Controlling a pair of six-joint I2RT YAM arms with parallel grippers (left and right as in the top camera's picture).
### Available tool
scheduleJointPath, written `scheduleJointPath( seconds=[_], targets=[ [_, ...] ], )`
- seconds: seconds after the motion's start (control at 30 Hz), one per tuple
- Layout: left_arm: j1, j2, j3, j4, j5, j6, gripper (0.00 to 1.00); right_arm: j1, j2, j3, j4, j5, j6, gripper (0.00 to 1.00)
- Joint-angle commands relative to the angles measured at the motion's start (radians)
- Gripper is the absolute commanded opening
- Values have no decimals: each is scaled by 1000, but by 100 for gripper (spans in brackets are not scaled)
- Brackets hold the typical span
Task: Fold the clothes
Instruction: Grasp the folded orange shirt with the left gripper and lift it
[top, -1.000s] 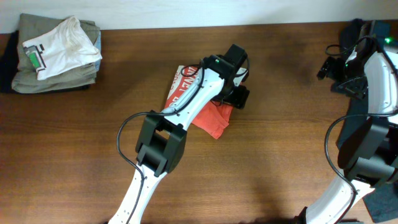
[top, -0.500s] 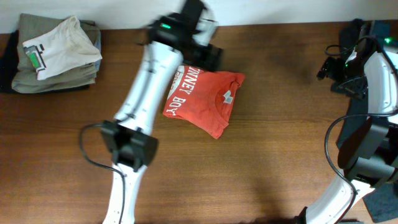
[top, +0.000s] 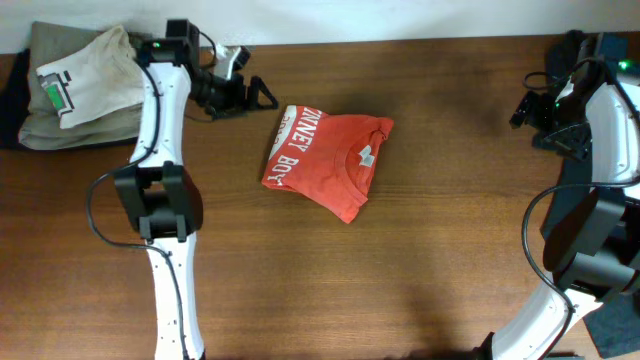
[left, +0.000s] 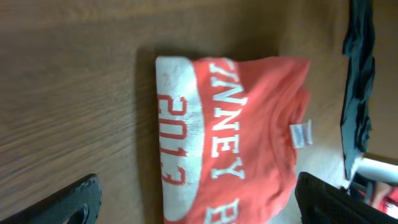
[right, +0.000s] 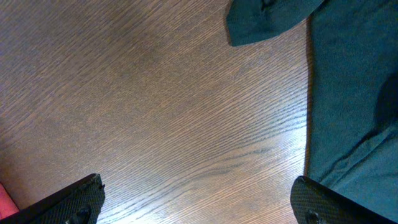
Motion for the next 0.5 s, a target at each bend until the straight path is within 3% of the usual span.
scheduleJointPath(
  seconds=[0.0,0.47],
  targets=[
    [-22,53,2,-5,56,32,99,1,-8,6,0,13,5,99],
    [-146,185,1,-53,-26,32,99,0,-8,6,0,13,5,99]
  ],
)
